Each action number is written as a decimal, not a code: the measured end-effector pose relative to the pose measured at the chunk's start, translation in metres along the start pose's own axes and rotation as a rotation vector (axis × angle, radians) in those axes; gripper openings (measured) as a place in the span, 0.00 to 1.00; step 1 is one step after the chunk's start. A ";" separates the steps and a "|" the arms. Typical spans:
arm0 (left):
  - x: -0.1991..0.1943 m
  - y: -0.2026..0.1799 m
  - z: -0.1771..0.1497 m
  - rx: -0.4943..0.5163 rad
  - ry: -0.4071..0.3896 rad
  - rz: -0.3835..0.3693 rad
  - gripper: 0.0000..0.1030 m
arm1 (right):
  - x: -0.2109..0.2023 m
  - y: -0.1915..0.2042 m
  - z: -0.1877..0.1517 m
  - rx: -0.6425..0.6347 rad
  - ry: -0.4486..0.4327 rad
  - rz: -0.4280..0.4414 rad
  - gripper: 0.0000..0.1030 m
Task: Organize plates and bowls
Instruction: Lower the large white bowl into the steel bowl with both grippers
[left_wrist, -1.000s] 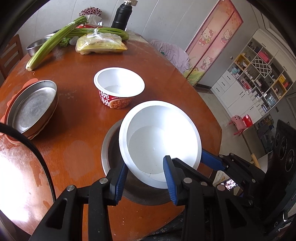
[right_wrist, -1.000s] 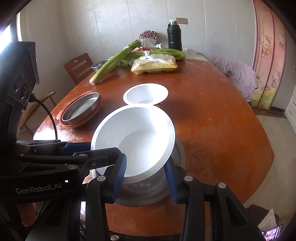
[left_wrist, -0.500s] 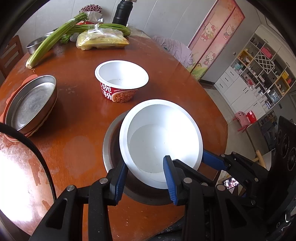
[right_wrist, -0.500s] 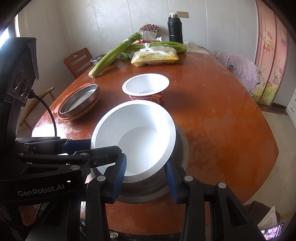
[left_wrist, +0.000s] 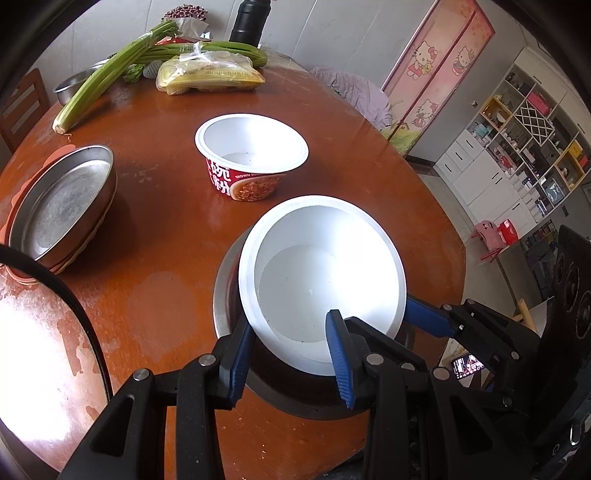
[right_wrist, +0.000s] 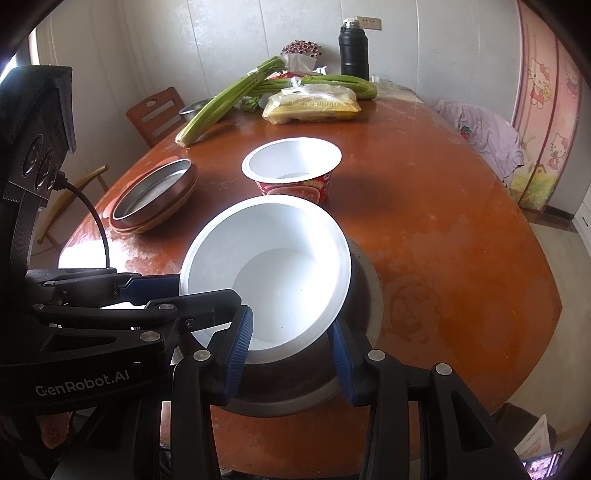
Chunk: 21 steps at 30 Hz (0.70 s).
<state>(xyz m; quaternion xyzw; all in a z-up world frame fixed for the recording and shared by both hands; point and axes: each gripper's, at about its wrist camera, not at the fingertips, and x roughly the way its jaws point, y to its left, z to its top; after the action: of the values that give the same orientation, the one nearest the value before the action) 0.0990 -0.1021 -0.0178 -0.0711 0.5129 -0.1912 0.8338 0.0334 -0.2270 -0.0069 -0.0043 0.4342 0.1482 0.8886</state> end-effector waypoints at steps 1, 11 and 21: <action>0.001 0.000 0.001 0.000 0.000 0.001 0.37 | 0.001 0.000 0.000 0.000 0.002 0.000 0.42; 0.005 0.003 0.008 -0.002 0.001 0.001 0.38 | 0.011 -0.004 0.008 -0.010 0.015 -0.013 0.42; 0.006 0.003 0.008 0.007 -0.006 0.010 0.38 | 0.016 -0.009 0.010 -0.006 0.015 -0.034 0.42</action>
<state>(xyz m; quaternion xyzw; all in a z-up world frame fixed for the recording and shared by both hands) 0.1095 -0.1028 -0.0199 -0.0662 0.5100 -0.1888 0.8366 0.0526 -0.2298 -0.0143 -0.0155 0.4403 0.1344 0.8876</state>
